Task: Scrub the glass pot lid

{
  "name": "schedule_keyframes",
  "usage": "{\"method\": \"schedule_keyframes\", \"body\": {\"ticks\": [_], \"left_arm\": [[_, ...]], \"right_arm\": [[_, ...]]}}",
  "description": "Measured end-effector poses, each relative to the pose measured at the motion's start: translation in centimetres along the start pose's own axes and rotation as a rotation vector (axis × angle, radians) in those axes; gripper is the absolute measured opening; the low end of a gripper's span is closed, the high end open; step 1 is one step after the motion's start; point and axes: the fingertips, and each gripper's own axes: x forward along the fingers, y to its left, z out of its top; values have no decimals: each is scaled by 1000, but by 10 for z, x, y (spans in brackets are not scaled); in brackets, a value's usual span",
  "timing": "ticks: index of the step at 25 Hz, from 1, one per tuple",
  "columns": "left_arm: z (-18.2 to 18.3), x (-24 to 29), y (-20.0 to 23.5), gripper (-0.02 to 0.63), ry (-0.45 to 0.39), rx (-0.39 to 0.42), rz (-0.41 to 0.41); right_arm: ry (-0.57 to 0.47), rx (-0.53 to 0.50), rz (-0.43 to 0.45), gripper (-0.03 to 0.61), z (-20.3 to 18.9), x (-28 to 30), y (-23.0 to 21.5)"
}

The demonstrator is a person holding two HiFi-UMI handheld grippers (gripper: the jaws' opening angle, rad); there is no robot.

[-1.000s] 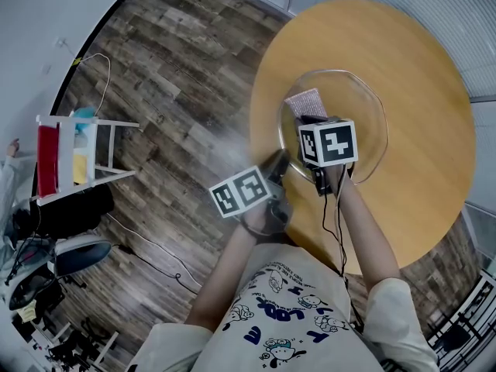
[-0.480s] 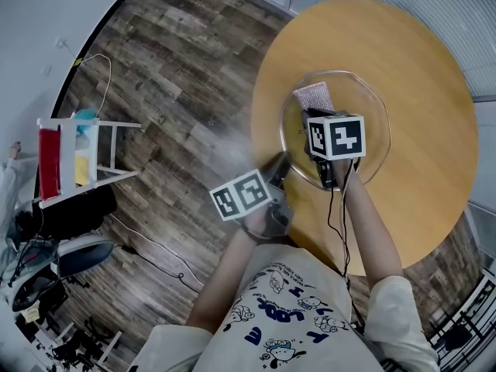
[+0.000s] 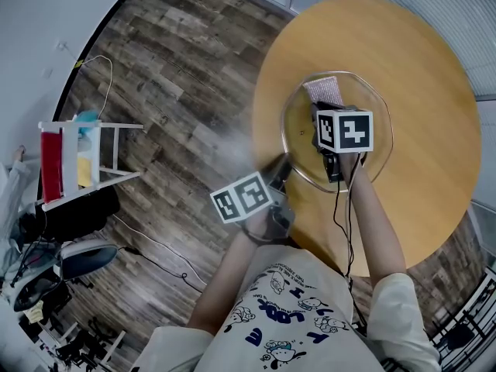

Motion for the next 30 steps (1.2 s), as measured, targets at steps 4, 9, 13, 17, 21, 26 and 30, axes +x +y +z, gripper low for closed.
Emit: {"method": "schedule_keyframes", "body": {"ticks": [4, 9, 13, 17, 21, 26, 30], "left_arm": [[3, 0, -2, 67, -2, -1, -3], [6, 1, -5, 67, -1, -1, 4], [7, 0, -5, 67, 0, -3, 7], [5, 1, -3, 67, 1, -2, 10], [3, 3, 0, 67, -1, 1, 14], [4, -1, -1, 67, 1, 0, 14], [1, -1, 2, 67, 0, 4, 14]], "right_arm": [[-4, 4, -10, 55, 4, 2, -5], [-11, 12, -33, 55, 11, 1, -16], [-12, 23, -50, 55, 12, -1, -24], [-14, 32, -62, 55, 10, -3, -33], [-12, 43, -77, 55, 5, -5, -43], [-8, 57, -98, 55, 4, -12, -51], [-7, 78, -108, 55, -5, -15, -59]]}}
